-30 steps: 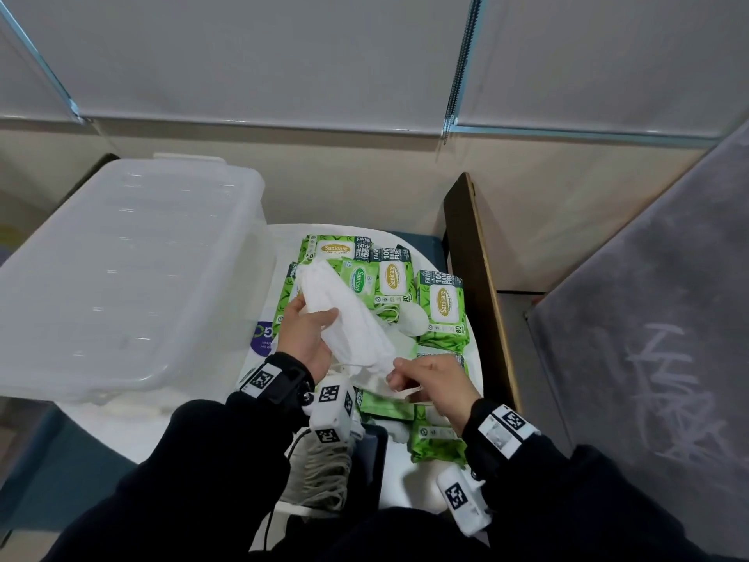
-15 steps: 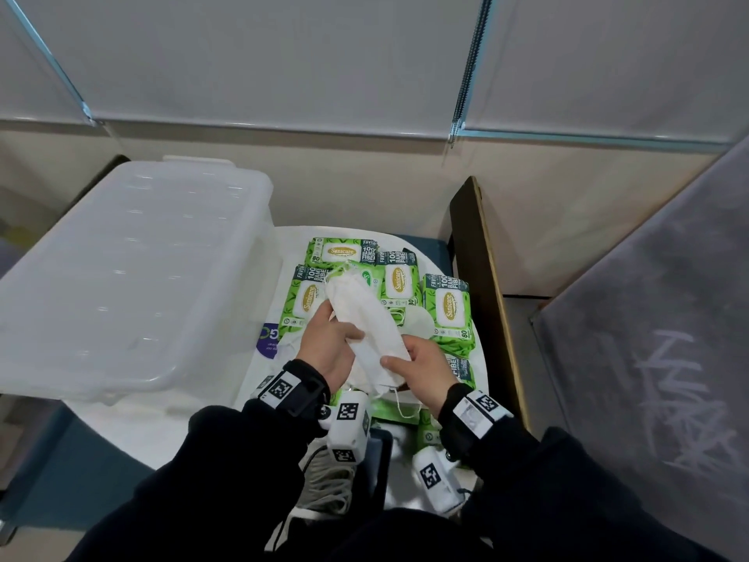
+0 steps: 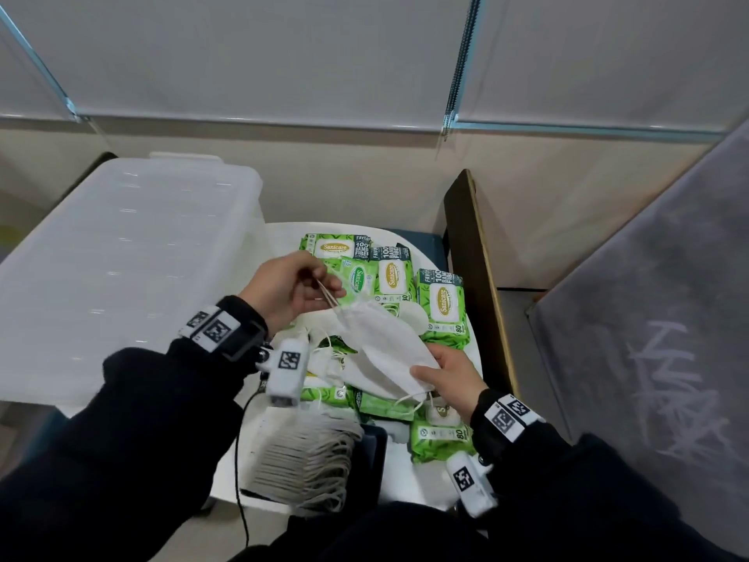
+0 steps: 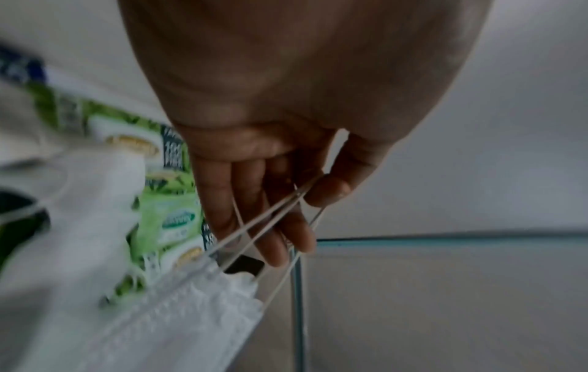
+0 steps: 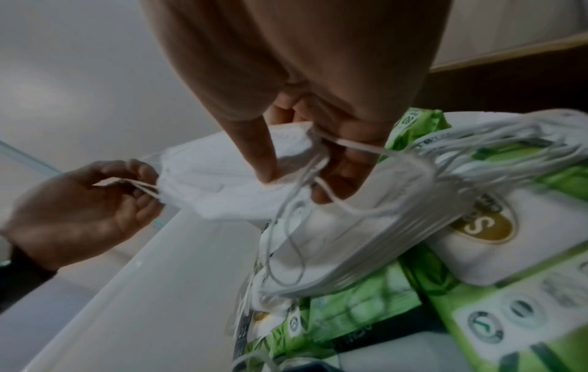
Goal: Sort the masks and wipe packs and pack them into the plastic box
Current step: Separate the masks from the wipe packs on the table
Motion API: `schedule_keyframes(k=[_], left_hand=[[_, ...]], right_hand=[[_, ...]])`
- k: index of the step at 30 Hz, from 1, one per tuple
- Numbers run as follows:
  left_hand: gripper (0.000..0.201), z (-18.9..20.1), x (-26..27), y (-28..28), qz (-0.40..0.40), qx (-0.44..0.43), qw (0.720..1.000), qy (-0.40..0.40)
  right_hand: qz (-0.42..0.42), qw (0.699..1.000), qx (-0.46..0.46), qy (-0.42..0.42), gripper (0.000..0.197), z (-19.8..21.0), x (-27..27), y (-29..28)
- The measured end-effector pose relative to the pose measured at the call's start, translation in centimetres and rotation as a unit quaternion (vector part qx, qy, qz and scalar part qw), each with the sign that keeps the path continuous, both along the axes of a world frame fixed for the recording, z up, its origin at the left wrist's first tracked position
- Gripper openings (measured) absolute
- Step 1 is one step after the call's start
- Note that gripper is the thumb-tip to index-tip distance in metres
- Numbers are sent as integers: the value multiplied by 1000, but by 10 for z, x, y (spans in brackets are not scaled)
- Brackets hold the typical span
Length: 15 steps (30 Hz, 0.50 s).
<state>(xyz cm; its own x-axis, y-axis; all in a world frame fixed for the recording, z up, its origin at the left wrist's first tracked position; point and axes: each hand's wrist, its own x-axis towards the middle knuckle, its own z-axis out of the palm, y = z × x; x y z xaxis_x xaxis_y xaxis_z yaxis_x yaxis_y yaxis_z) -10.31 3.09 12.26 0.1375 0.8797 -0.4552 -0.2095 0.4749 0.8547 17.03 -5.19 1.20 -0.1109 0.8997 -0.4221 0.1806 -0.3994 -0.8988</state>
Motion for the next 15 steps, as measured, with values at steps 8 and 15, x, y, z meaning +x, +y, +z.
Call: schedule_keyframes(k=[8,15], left_hand=[[17,-1,-14,9,62,-28,969,-236],[25,-65,-37,-11,37,-149,987,-36]], right_hand=[[-113,965,-148,183,9,1,21,2],[-315,864,-136,369,31,12,61,22]])
